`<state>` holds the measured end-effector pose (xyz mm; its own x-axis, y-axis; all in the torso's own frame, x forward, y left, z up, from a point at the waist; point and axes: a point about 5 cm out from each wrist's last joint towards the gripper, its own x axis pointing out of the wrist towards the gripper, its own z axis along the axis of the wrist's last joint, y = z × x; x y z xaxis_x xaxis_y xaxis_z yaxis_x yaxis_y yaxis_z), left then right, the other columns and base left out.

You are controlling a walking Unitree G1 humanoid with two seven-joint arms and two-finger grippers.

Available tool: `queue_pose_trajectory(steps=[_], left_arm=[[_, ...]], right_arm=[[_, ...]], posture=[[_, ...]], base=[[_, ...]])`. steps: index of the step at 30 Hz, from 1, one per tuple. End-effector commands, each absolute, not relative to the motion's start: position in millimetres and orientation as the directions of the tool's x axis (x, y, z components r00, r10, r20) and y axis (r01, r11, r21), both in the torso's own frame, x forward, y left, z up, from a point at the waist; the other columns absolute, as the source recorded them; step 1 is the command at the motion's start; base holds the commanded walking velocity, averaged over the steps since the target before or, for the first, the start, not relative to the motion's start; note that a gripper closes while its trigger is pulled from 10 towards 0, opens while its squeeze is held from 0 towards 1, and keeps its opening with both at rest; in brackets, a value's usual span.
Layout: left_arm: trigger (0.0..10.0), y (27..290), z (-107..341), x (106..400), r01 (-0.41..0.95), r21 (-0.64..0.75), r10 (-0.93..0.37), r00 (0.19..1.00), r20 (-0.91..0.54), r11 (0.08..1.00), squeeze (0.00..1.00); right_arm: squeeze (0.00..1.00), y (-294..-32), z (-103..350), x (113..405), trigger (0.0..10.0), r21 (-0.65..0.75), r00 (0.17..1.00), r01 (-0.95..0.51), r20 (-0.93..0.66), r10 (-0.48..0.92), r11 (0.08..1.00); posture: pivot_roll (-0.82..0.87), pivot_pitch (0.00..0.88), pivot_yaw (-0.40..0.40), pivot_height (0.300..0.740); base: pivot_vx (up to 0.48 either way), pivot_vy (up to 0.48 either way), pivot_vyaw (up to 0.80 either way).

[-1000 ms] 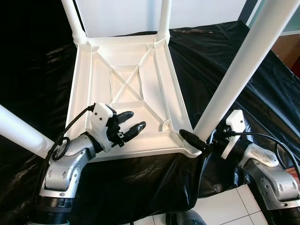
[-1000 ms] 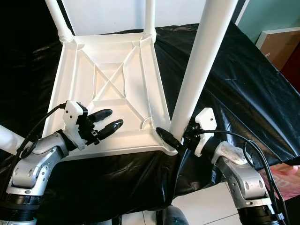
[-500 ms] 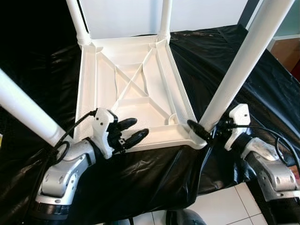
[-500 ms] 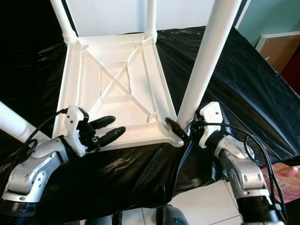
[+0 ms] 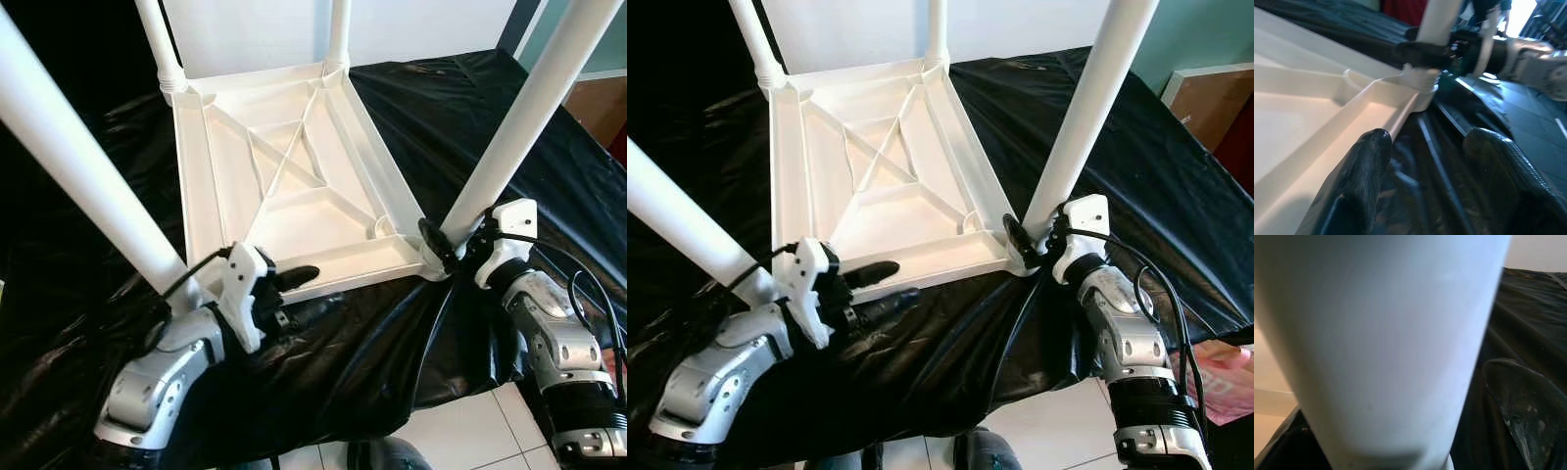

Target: Building children table

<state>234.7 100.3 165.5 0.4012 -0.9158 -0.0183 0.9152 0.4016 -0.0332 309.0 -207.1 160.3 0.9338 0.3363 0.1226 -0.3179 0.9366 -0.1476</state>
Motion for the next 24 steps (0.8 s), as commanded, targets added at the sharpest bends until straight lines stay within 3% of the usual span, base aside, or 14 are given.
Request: queue_pose_trajectory(steps=[1, 7, 8, 9, 10, 11, 12, 13, 23, 24], left_arm=[[10.0, 93, 163, 228, 0.94, -0.047, -0.941, 0.338, -0.014, 0.339, 0.0], [10.0, 75, 162, 230, 0.918, -0.043, -0.918, 0.395, 0.023, 0.394, 0.0], [10.0, 71, 162, 232, 0.91, -0.032, -0.91, 0.415, 0.026, 0.414, 0.0], [10.0, 71, 162, 232, 0.91, -0.032, -0.91, 0.415, 0.026, 0.414, 0.0], [10.0, 69, 162, 234, 0.904, -0.023, -0.903, 0.428, 0.027, 0.427, 0.0], [10.0, 65, 163, 238, 0.887, 0.026, -0.887, 0.461, 0.027, 0.462, 0.0], [10.0, 65, 163, 238, 0.887, 0.026, -0.887, 0.461, 0.027, 0.462, 0.0], [10.0, 62, 163, 241, 0.879, 0.046, -0.88, 0.473, 0.03, 0.474, 0.0], [10.0, 53, 166, 247, 0.88, 0.022, -0.88, 0.474, 0.029, 0.474, 0.0], [10.0, 51, 167, 249, 0.876, 0.021, -0.876, 0.481, 0.036, 0.482, 0.0]], right_arm=[[0.0, -210, 154, 309, 10.0, -0.15, 0.944, -0.299, 0.102, 0.315, 0.943], [0.0, -196, 148, 306, 9.9, -0.165, 0.923, -0.352, 0.101, 0.37, 0.921], [0.0, -194, 147, 307, 5.4, -0.174, 0.919, -0.362, 0.097, 0.382, 0.916], [0.0, -194, 147, 307, 5.4, -0.174, 0.919, -0.362, 0.097, 0.382, 0.916], [0.0, -193, 146, 307, 3.7, -0.18, 0.916, -0.369, 0.095, 0.389, 0.912], [0.0, -190, 146, 309, 1.0, -0.192, 0.91, -0.38, 0.099, 0.403, 0.905], [0.0, -190, 146, 309, 1.0, -0.192, 0.91, -0.38, 0.099, 0.403, 0.905], [0.0, -188, 147, 311, 0.0, -0.2, 0.905, -0.386, 0.104, 0.411, 0.901], [0.0, -183, 157, 314, 0.0, -0.239, 0.894, -0.387, 0.139, 0.426, 0.89], [0.0, -184, 156, 313, 2.2, -0.243, 0.898, -0.379, 0.136, 0.419, 0.893]], posture=[[0.02, 0.164, -0.016, 0.74], [0.0, 0.188, -0.02, 0.74], [0.0, 0.193, -0.021, 0.74], [0.0, 0.193, -0.021, 0.74], [0.0, 0.194, -0.022, 0.74], [-0.01, 0.2, -0.023, 0.74], [-0.01, 0.2, -0.023, 0.74], [-0.01, 0.2, -0.023, 0.74], [-0.01, 0.195, -0.03, 0.74], [-0.01, 0.195, -0.033, 0.74]], base=[[0.0, 0.0, 0.0], [0.0, 0.0, 0.0], [0.0, 0.0, 0.0], [0.0, 0.0, 0.0], [0.0, 0.0, 0.0], [0.0, 0.0, 0.0], [0.0, 0.0, 0.0], [0.0, 0.0, 0.0], [0.0, 0.0, 0.0], [0.0, 0.0, 0.0]])
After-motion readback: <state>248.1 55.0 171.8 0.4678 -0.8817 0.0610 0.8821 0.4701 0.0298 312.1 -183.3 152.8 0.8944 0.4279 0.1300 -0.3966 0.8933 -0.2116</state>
